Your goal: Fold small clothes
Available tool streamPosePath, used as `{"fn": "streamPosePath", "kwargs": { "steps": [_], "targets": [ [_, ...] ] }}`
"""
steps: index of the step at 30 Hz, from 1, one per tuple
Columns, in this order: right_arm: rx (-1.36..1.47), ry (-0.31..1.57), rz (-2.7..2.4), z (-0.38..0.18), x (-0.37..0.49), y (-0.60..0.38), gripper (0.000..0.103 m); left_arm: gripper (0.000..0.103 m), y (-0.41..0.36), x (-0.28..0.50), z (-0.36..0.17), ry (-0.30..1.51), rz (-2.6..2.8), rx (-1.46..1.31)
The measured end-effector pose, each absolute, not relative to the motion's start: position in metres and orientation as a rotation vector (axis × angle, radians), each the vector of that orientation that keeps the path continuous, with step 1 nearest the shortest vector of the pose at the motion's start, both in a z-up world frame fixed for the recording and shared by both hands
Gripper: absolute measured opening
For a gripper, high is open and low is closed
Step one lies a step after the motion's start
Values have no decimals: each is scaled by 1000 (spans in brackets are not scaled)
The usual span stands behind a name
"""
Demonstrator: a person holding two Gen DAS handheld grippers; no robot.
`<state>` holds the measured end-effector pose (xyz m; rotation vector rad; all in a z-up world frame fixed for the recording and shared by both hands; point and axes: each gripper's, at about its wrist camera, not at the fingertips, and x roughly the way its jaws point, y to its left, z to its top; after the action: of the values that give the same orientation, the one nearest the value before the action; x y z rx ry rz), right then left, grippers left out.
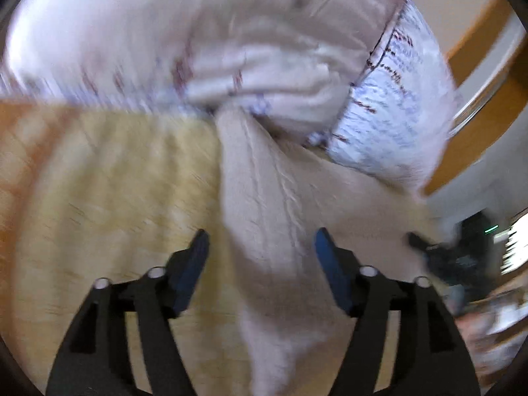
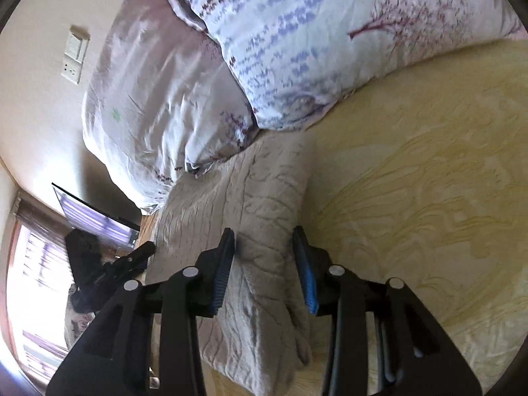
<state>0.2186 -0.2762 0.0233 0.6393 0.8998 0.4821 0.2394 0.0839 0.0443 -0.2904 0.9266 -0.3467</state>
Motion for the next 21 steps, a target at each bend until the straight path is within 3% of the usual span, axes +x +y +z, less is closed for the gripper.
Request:
{"fn": "streamPosePath", "kwargs": {
  "steps": [3, 5, 8, 18, 19, 21],
  "targets": [
    [630, 892, 474, 24, 220, -272, 34, 80, 67, 226, 57, 863, -225, -98],
    [594, 882, 462, 24, 220, -266, 21, 83, 52, 222, 60, 850, -199, -9],
    [471, 844, 364, 32, 219, -256, 12, 85, 36, 220, 57, 852, -178, 80],
    [352, 917, 190, 20, 242, -246, 12, 92, 23, 224, 44, 855, -123, 163],
    [321, 890, 193, 27, 235, -245, 14, 92, 24, 222, 45, 854, -124, 152],
    [292, 856, 182, 37, 223, -245, 29, 91, 29, 218, 50, 854, -133, 130]
  ]
}}
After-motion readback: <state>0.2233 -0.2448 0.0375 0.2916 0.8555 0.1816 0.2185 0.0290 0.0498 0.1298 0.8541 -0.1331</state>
